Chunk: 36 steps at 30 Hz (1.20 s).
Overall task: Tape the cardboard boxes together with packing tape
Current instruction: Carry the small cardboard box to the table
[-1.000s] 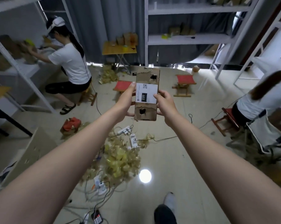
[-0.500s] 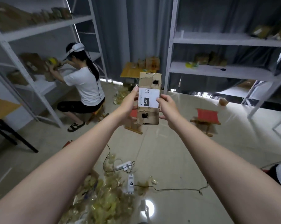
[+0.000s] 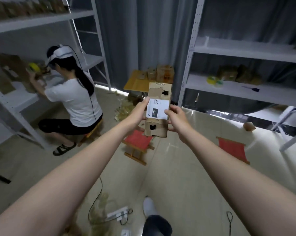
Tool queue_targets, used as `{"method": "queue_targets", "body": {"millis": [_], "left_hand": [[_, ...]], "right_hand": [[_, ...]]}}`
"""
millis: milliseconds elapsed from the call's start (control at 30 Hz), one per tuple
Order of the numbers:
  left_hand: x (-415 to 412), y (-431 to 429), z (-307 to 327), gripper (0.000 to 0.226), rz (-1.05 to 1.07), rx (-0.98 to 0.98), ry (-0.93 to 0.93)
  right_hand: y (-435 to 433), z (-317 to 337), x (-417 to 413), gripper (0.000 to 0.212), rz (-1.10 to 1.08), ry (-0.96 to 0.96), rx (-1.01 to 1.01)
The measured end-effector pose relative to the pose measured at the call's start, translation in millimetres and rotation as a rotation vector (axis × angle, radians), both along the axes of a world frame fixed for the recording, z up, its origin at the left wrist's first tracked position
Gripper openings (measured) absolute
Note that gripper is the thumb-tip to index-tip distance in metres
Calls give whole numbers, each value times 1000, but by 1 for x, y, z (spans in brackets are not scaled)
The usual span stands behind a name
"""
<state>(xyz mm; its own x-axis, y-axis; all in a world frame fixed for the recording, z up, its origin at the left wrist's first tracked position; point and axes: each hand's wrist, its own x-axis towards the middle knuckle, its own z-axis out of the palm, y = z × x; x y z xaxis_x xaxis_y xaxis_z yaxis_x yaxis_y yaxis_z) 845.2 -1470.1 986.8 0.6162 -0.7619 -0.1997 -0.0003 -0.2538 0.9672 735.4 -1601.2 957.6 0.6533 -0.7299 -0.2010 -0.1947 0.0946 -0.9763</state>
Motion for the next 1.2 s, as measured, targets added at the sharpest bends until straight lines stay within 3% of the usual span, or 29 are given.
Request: {"method": "queue_targets", "body": {"millis": [333, 667, 967, 1100, 1200], "left_hand": [[245, -198, 8, 51, 70, 108, 141], [394, -328, 10, 60, 153, 88, 195], [543, -466, -9, 55, 223, 149, 117], [602, -531, -2, 66, 304, 207, 151], [631, -568, 0, 61, 316, 252, 163]], "right_hand": [[-201, 2, 247, 40, 24, 46, 95], [-336, 5, 404, 32, -68, 11, 61], [-492, -30, 581, 30, 105, -1, 78], [-549, -31, 644, 16, 159, -10, 169], [-583, -31, 673, 17, 203, 13, 240]]}}
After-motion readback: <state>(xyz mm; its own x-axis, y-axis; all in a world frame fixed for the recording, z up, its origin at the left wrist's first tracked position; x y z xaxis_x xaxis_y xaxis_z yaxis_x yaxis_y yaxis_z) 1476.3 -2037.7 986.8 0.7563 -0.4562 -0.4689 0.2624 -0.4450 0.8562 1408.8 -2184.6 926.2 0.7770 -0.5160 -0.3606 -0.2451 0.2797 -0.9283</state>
